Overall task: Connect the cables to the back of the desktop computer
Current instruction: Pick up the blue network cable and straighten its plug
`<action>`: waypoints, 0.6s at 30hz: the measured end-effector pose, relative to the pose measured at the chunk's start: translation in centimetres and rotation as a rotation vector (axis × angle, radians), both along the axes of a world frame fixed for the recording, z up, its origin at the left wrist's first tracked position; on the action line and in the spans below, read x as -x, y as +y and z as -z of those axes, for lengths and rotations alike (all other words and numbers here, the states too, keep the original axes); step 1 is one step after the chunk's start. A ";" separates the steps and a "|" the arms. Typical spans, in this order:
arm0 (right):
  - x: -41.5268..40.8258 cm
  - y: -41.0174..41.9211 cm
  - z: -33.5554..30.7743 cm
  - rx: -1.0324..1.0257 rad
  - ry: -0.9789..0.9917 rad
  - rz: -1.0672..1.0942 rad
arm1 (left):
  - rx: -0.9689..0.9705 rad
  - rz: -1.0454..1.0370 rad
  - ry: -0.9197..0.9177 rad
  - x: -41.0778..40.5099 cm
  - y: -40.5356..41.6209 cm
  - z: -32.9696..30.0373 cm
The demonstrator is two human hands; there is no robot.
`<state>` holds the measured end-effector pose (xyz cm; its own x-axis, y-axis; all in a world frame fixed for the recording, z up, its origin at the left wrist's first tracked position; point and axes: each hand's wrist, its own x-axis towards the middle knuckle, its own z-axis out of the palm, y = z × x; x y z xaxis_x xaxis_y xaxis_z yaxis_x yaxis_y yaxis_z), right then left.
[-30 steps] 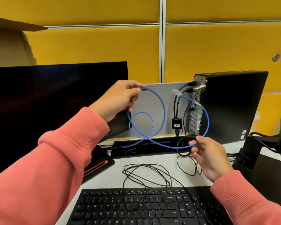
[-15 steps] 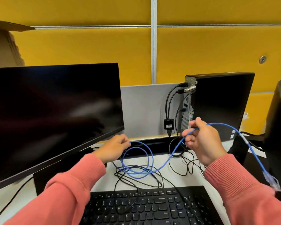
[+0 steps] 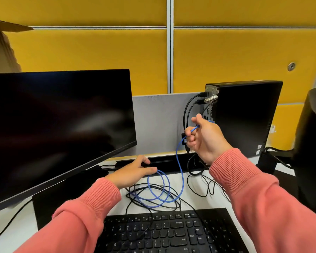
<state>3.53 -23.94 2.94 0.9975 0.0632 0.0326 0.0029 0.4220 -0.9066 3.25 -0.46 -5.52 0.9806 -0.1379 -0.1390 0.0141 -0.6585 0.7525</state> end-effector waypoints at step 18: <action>0.0 -0.1 -2.2 -0.104 -0.100 0.179 | 0.413 -0.199 -0.547 -2.8 -0.2 -5.3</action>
<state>3.56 -24.00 5.11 0.9839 -0.1233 0.1294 0.1741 0.4975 -0.8498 6.05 -0.65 -0.22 0.9069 0.1159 0.4051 -0.3465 -0.3420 0.8735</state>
